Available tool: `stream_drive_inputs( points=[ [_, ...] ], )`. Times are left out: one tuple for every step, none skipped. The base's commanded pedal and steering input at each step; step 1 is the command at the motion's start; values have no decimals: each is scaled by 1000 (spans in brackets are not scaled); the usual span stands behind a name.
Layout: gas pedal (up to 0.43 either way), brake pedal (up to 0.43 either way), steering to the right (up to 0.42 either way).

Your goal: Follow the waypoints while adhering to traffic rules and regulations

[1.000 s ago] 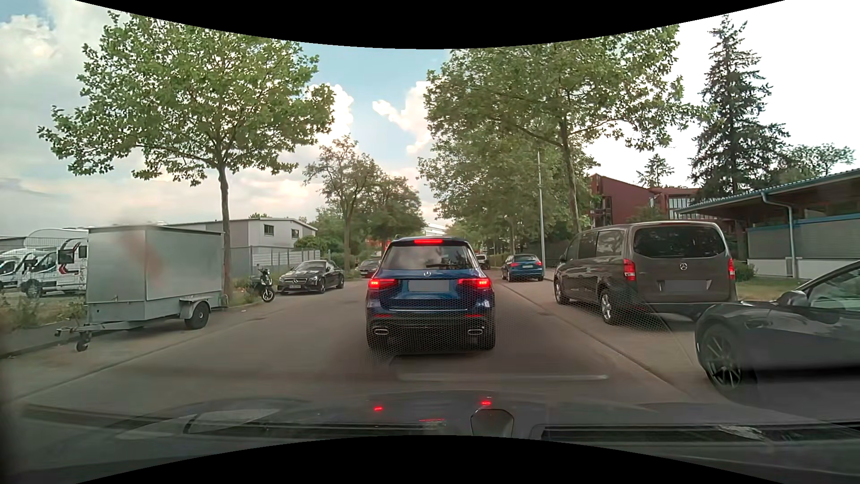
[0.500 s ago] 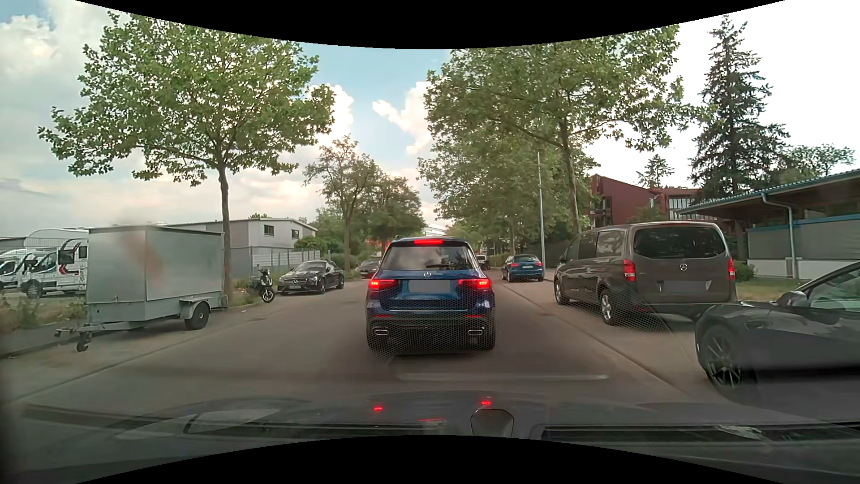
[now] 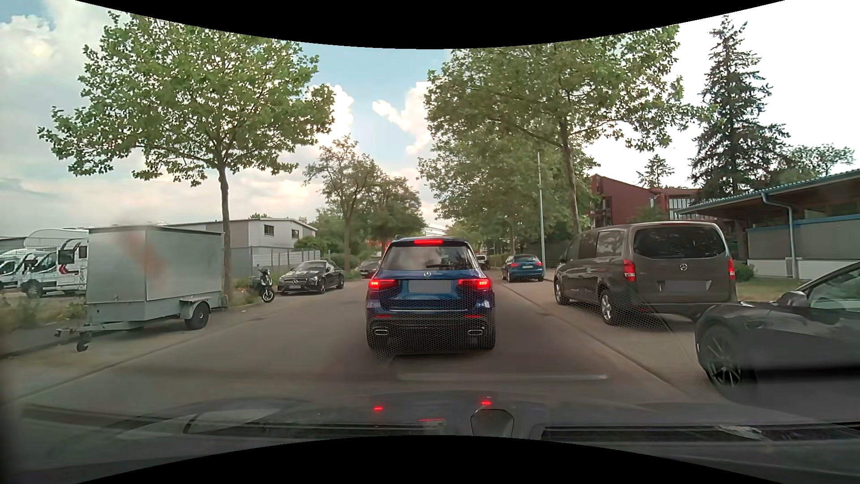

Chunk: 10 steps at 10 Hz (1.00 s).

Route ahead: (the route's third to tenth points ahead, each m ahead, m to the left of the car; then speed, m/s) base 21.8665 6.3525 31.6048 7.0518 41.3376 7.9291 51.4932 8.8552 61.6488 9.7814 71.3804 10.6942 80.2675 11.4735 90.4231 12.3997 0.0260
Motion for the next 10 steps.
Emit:
stream_drive_inputs(
  points=[
    [0,183,9],
    [0,189,9],
    [0,183,9],
    [0,183,9],
    [0,189,9],
    [0,183,9],
    [0,189,9],
    [0,183,9],
    [0,183,9],
    [0,189,9]
  ],
)
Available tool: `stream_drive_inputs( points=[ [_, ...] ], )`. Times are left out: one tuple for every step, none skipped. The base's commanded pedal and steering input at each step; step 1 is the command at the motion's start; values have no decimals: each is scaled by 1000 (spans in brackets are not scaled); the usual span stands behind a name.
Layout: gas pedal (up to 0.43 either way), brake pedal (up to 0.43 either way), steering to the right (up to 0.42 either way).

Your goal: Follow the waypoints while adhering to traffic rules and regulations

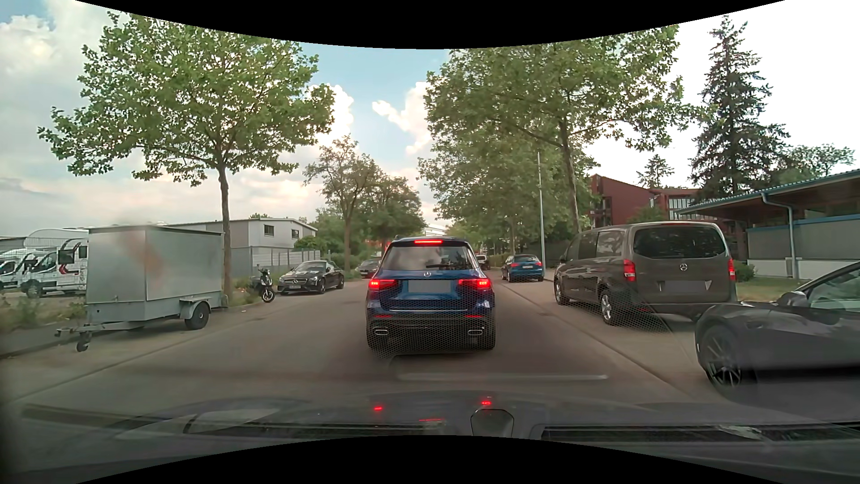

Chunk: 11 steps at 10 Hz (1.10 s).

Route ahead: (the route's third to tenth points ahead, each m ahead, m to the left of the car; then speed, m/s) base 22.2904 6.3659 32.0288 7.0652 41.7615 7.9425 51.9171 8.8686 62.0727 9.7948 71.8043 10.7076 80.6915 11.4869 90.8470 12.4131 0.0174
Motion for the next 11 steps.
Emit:
stream_drive_inputs(
  points=[
    [0,183,9],
    [0,189,9],
    [0,183,9],
    [0,183,9],
    [0,189,9],
    [0,189,9],
    [0,183,9],
    [0,183,9],
    [0,183,9],
    [0,189,9],
    [0,189,9]
  ],
)
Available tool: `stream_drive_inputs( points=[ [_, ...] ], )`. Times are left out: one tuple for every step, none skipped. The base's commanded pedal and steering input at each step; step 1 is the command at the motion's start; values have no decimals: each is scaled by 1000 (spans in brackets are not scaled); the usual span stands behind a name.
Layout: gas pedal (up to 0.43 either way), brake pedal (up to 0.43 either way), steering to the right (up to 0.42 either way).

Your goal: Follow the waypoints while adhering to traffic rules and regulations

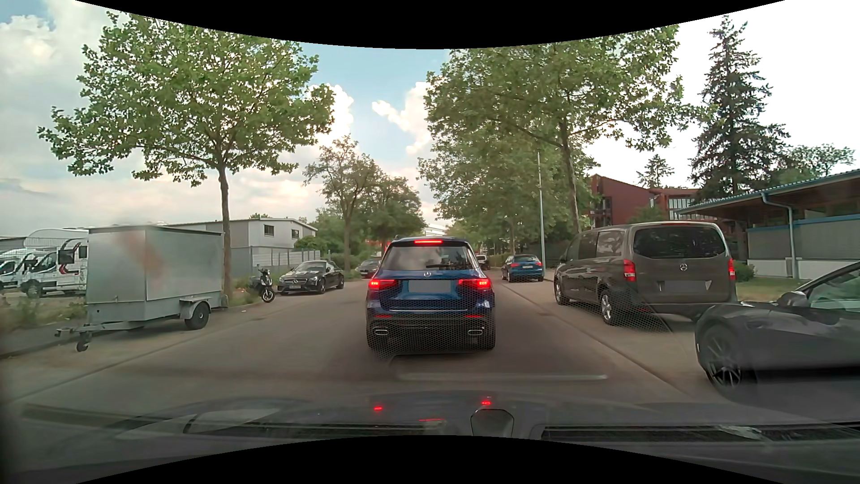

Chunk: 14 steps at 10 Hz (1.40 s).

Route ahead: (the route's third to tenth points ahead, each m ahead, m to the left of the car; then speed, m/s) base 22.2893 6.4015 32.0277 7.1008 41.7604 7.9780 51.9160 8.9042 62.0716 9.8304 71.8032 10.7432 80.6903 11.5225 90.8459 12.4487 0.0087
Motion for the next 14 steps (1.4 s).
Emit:
stream_drive_inputs(
  points=[
    [0,183,9],
    [0,183,9],
    [0,183,9],
    [0,189,9],
    [0,183,9],
    [0,189,9],
    [0,189,9],
    [0,183,9],
    [0,189,9],
    [0,189,9],
    [0,189,9],
    [0,183,9],
    [0,189,9],
    [0,189,9]
  ],
)
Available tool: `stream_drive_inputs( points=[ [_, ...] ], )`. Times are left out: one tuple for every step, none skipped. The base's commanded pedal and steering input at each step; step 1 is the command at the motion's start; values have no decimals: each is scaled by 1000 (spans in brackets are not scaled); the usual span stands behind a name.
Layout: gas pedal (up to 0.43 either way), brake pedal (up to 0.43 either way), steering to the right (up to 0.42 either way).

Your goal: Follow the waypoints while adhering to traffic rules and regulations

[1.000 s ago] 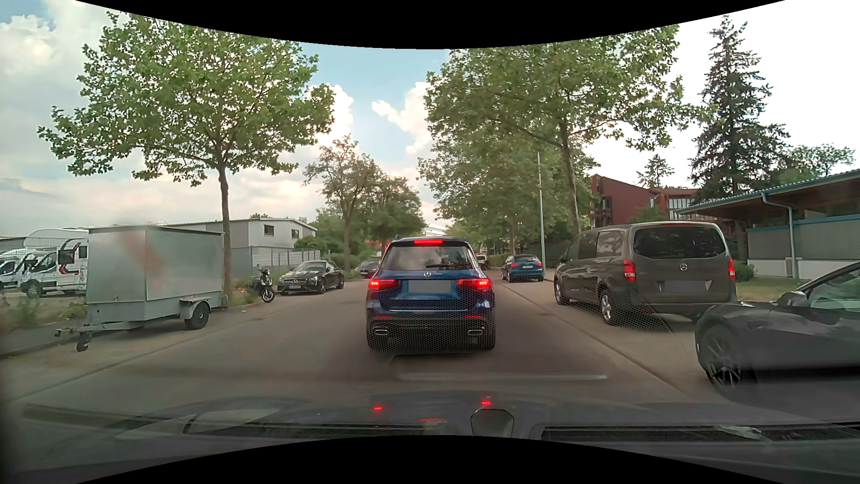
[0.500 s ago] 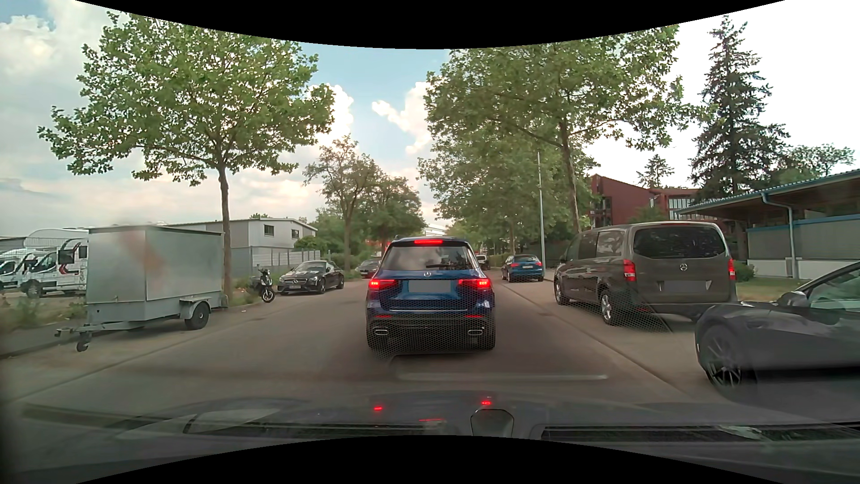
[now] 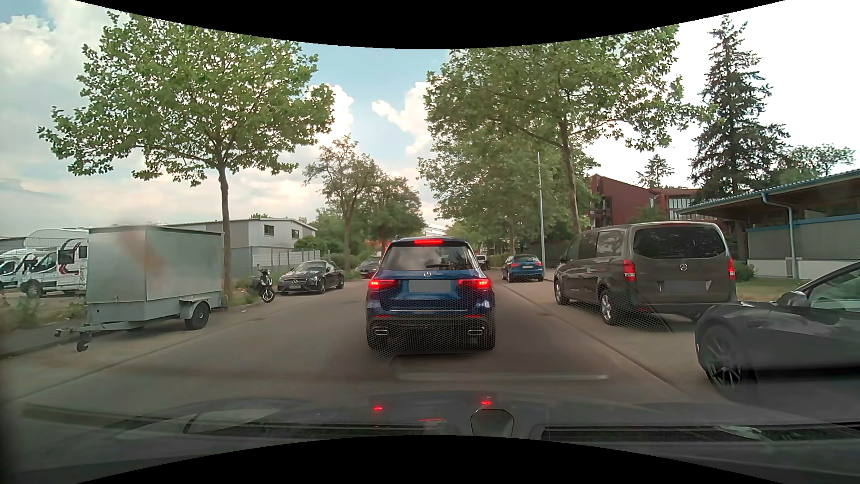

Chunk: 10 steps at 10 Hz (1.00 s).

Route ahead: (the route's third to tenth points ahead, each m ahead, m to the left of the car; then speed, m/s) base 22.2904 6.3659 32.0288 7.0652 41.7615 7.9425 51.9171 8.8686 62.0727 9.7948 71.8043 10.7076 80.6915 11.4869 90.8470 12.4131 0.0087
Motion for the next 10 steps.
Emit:
stream_drive_inputs(
  points=[
    [0,189,9],
    [0,189,9],
    [0,183,9],
    [0,189,9],
    [0,189,9],
    [0,183,9],
    [0,189,9],
    [0,189,9],
    [0,183,9],
    [0,189,9]
  ],
)
